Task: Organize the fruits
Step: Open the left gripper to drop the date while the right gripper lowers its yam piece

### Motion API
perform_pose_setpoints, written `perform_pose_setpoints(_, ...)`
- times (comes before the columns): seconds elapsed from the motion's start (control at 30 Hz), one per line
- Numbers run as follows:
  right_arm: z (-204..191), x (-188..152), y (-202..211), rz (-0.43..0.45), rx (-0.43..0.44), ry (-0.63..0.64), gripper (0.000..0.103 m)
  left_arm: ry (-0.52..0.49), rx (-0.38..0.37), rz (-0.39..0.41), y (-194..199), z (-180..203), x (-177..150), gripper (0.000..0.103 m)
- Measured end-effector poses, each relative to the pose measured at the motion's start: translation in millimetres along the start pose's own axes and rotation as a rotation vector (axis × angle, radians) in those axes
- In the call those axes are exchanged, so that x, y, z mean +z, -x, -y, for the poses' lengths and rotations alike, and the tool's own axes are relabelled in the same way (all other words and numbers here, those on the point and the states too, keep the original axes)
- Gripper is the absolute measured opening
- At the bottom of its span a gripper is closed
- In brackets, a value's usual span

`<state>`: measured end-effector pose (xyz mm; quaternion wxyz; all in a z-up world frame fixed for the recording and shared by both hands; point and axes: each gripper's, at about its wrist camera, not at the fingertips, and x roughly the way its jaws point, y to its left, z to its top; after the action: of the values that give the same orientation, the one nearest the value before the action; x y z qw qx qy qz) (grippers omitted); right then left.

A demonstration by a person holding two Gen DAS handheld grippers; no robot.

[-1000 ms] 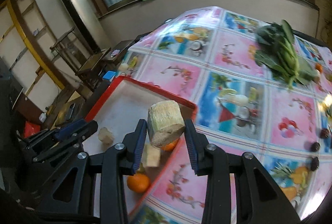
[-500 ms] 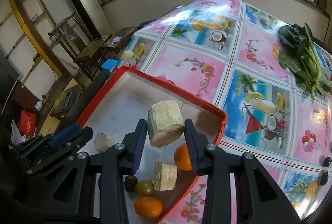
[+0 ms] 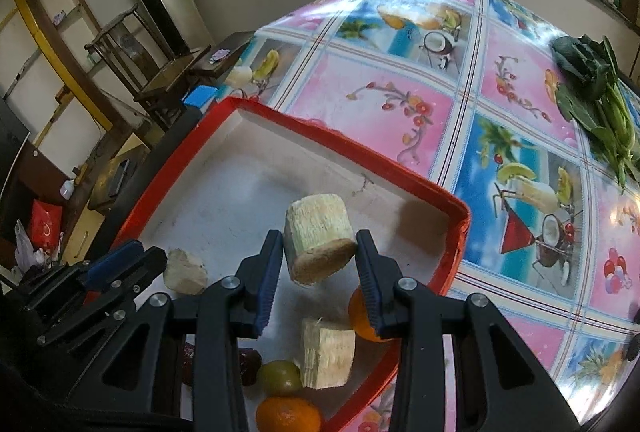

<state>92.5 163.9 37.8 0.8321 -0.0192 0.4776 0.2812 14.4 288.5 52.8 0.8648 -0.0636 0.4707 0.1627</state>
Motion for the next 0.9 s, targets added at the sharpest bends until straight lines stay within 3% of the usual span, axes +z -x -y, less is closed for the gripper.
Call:
perform_pose_setpoints(0.33,-7,1,-9,-0.011,-0.010,0.015,0.039,0.003,-0.002,0.001,1,-1,-1,0.024)
perform_pose_setpoints(0.37,-8,0,-9,-0.012,-0.013,0.018,0.039,0.007,-0.001,0.000,1,-2,-1,0.028)
perform_pose_setpoints(0.47,-9,1,-10,-0.012,-0.025,0.020,0.040,0.028,-0.012,-0.011,-1,-5,0,0.056)
perform_pose_setpoints(0.53,-11,0,-8,-0.006,-0.025,0.019,0.052,0.025,-0.003,0.003,2,-3,-1,0.057)
perform_pose_setpoints(0.63,-12,1,2,0.023,-0.031,0.023,0.062,0.000,0.028,0.017,3,3,-1,0.057)
perform_pose_setpoints(0.9,0,-5,53,0.131,-0.001,-0.017,0.069,-0.012,0.041,0.055,17,11,6,0.058)
